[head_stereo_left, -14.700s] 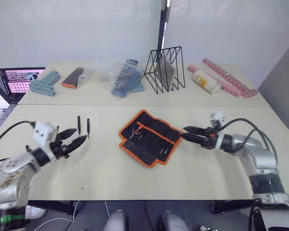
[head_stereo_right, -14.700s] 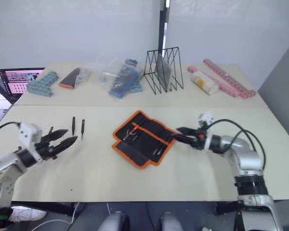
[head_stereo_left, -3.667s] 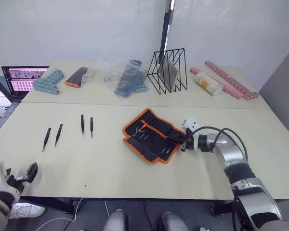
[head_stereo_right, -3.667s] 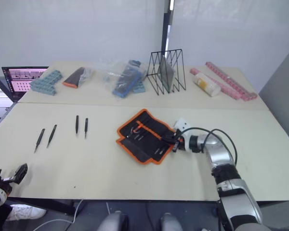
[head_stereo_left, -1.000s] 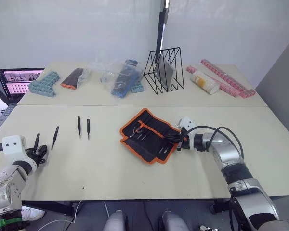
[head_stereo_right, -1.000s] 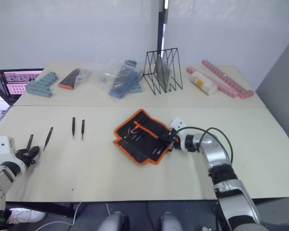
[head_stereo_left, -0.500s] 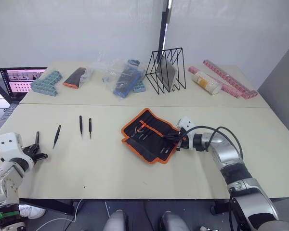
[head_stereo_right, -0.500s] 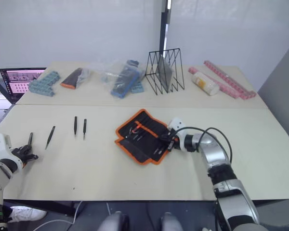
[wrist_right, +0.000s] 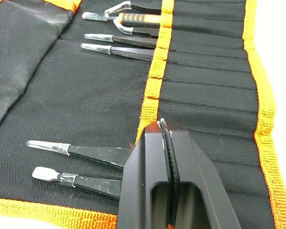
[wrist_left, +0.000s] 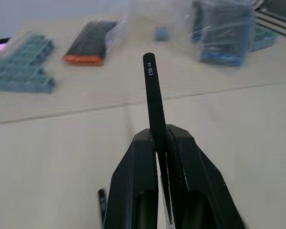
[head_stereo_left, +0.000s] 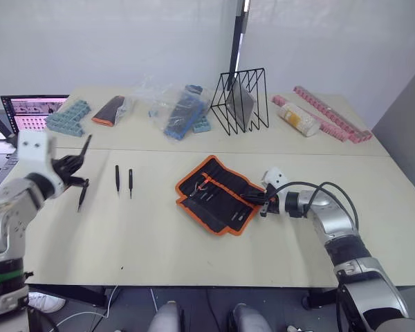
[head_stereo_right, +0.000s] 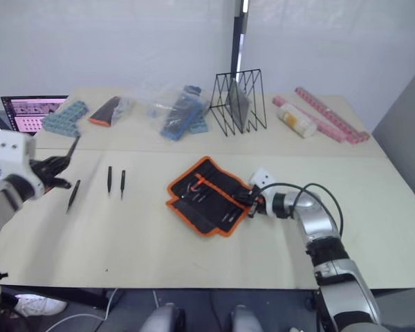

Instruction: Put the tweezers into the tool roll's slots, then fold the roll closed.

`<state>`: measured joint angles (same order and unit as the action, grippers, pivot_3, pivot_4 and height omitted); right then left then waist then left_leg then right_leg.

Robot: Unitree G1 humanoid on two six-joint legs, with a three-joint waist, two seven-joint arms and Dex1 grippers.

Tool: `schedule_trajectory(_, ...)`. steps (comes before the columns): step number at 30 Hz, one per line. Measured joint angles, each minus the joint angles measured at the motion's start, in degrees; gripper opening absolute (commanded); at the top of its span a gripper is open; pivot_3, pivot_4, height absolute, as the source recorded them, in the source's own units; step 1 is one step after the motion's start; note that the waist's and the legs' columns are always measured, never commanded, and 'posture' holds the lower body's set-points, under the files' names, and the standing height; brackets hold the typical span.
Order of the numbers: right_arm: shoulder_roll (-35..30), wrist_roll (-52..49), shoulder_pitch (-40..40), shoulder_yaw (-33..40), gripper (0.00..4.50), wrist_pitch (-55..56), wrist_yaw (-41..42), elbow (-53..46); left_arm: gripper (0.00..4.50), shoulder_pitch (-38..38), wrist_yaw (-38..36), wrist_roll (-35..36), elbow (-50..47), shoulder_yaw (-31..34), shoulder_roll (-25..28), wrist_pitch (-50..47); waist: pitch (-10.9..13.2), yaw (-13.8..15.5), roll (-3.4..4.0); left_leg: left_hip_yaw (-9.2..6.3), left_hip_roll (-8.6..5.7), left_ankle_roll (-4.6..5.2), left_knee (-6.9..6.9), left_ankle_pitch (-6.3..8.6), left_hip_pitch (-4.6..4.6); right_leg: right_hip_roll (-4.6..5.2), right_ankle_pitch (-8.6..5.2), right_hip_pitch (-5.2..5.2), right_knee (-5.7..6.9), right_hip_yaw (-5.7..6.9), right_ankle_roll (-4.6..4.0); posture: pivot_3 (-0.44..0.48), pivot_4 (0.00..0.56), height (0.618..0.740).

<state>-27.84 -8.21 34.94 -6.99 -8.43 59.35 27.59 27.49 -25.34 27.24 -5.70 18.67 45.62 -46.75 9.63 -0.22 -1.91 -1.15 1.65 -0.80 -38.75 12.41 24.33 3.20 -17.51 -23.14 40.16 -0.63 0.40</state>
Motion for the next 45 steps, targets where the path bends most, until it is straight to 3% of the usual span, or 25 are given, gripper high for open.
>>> schedule_trajectory(5,-1.21,-1.07,-2.47,1.41,0.00,0.43,0.30,-1.51,0.01,8.84,-2.40,0.42,-2.30,-8.64,-0.74,-6.16,0.01,-0.13,0.00,0.03,-0.05,0.02,0.02,0.01,0.00,-0.03,0.02,0.00,0.01,-0.07,0.05,0.000,0.150,0.685)
schedule_trajectory(13,0.71,-2.80,-5.41,2.93,0.00,0.49,-1.07,-4.83,0.01,19.05,-1.40,2.50,-2.44,-19.91,-11.91,-21.66,0.06,-0.66,-0.02,0.02,-0.02,0.03,0.02,0.01,0.06,-0.10,0.01,-0.06,0.03,-0.12,0.05,0.000,0.150,0.685)
schedule_trajectory(18,1.06,-2.01,-6.55,2.60,0.00,0.30,-3.25,-6.97,0.01,19.43,-1.59,4.47,-3.72,-23.68,-16.64,-27.61,0.08,-0.93,0.00,0.03,0.04,0.03,0.03,0.01,0.04,-0.16,0.01,-0.09,0.04,-0.17,0.05,0.000,0.150,0.685)
schedule_trajectory(27,1.39,-1.40,-6.80,2.18,0.00,0.33,-5.33,-7.57,0.01,18.19,-0.38,4.32,-4.80,-27.68,-19.86,-31.50,0.08,-0.67,0.00,0.04,0.02,0.01,0.00,0.00,-0.01,-0.14,0.01,-0.04,0.03,-0.20,0.05,0.000,0.150,0.685)
schedule_trajectory(33,1.40,-1.37,-6.80,2.05,0.00,0.38,-5.59,-7.63,0.01,13.66,1.28,1.79,-6.94,-31.88,-20.54,-30.81,0.08,-0.60,0.00,0.03,0.02,0.01,-0.02,0.00,0.00,-0.14,0.01,-0.03,0.02,-0.21,0.05,0.000,0.150,0.685)
schedule_trajectory(45,1.37,-1.00,-6.77,1.79,0.00,0.25,-5.73,-7.94,0.01,13.32,1.74,-1.53,-6.40,-32.37,-20.89,-26.85,0.08,-0.60,0.00,0.04,0.01,0.01,-0.01,0.00,-0.01,-0.14,0.01,-0.02,0.03,-0.21,0.05,0.000,0.150,0.685)
